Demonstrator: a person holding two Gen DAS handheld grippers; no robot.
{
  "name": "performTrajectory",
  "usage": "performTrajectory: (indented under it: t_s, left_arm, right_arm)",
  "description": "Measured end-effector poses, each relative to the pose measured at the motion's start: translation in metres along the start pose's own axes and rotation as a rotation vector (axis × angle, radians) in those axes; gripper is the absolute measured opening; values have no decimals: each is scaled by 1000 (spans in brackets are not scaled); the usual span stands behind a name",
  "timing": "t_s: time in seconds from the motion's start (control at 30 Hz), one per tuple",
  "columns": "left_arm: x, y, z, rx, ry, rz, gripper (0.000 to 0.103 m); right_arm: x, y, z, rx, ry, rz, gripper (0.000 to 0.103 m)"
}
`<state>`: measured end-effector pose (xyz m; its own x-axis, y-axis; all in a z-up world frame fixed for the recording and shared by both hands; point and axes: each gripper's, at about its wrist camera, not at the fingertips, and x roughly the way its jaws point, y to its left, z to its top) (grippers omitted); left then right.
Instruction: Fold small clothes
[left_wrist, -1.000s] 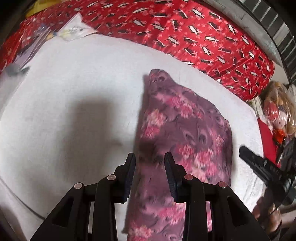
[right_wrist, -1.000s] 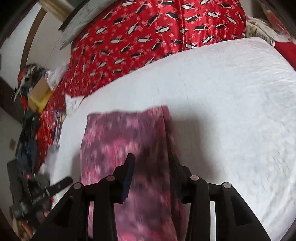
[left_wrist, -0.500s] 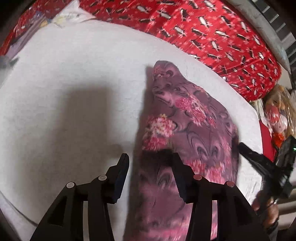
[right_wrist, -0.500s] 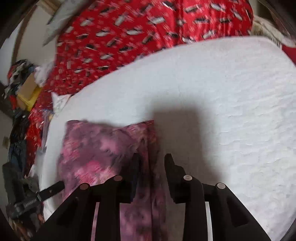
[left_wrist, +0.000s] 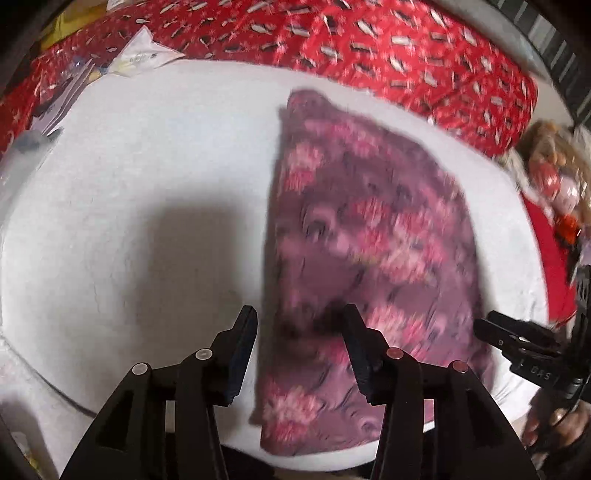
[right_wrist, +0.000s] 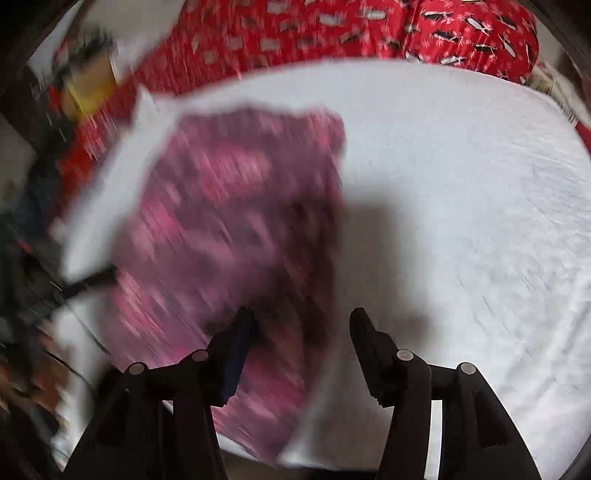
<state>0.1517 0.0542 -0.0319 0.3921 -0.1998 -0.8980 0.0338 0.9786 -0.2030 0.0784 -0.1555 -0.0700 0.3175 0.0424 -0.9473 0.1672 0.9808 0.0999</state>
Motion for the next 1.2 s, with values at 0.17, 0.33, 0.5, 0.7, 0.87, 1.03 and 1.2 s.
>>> performTrajectory:
  t_s: [0.17,0.33,0.5,0.7,0.87,1.03,1.2]
  left_arm:
    - [-7,-10,-26,52,31,33,47]
    - [-65,-19,-54,108,-153,59,48]
    - [-89,-29,-98,122,-294,136,63]
    - [-82,-49,-132,191,-285,216,65]
    - [-87,-54,-135,217,-301,232,65]
    - [-94,-53,-141,220,-312,231,67]
    - [-97,-55,-144,228,-310,221,67]
  right_arm:
    - [-19,-8,-7,43,10,-19,55]
    - [-85,28,-14,-186,-71,-93,70]
    - [-116,38,-50,-294,-169,-205,97]
    - [-115,36,-88,-237,-233,-277,97]
    - [-116,33,-99,-156,-268,-257,97]
    - [-119,41,-101,-169,-305,-295,97]
    - [-120,46,-104,-173,-316,-303,97]
